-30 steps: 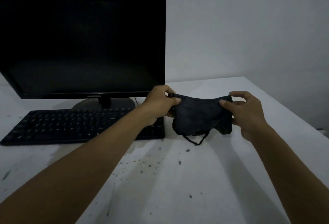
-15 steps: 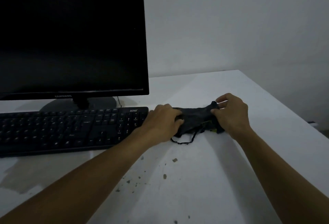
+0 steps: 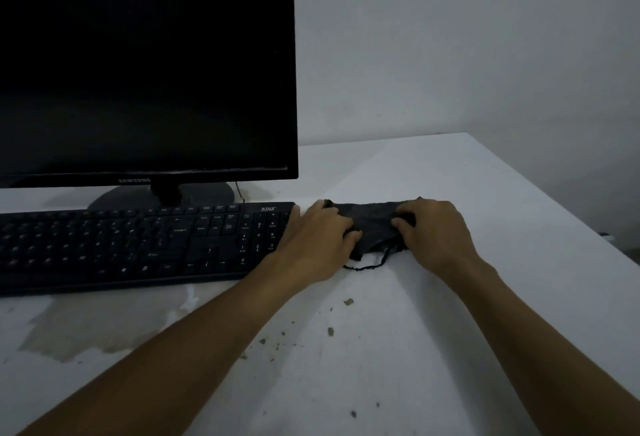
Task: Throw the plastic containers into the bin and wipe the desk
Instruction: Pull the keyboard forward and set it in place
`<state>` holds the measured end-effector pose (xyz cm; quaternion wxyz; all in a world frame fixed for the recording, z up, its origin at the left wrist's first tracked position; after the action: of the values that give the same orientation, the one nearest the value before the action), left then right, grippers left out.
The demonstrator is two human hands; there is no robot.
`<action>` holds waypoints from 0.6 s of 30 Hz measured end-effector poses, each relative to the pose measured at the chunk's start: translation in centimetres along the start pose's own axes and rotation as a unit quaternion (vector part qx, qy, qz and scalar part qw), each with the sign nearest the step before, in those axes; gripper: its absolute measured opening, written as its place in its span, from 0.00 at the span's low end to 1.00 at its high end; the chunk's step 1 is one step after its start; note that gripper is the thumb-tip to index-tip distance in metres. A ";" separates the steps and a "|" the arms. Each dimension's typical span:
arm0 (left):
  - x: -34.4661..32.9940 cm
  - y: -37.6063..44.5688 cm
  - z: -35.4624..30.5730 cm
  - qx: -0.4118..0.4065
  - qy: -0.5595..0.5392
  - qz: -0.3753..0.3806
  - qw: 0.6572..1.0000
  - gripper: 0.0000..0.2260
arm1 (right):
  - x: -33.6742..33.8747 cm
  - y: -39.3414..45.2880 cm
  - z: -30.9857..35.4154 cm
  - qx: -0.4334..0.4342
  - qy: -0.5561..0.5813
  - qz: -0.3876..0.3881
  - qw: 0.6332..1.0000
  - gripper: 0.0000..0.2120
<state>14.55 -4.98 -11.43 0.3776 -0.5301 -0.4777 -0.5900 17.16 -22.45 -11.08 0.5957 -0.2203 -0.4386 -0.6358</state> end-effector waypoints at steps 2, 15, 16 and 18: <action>0.3 -0.2 0.0 0.001 -0.006 0.008 1.000 0.15 | 0.1 -0.1 0.0 0.013 0.007 -0.003 1.000 0.08; 3.3 -3.5 2.1 0.030 -0.122 -0.066 0.990 0.14 | 1.1 -2.6 4.5 0.003 0.098 -0.057 0.994 0.14; 3.7 -4.0 2.3 0.036 -0.130 -0.068 0.988 0.14 | 1.2 -2.9 5.2 0.006 0.104 -0.057 0.993 0.14; 4.3 -5.0 2.7 0.048 -0.136 -0.068 0.987 0.15 | 1.2 -3.5 6.5 0.009 0.113 -0.056 0.992 0.15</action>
<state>9.86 -0.87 -8.02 0.2930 -0.5532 -0.5875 -0.5128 12.04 -18.12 -7.82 0.6067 -0.1168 -0.3856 -0.6853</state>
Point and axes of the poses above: each hand's wrist, its own y-axis towards the middle knuckle, its own x-axis out of the back of the hand, z = x × y, the point moved 2 cm from there along y, towards the middle knuckle, and after that the axes turned 10 degrees about y, right-handed, at the moved point
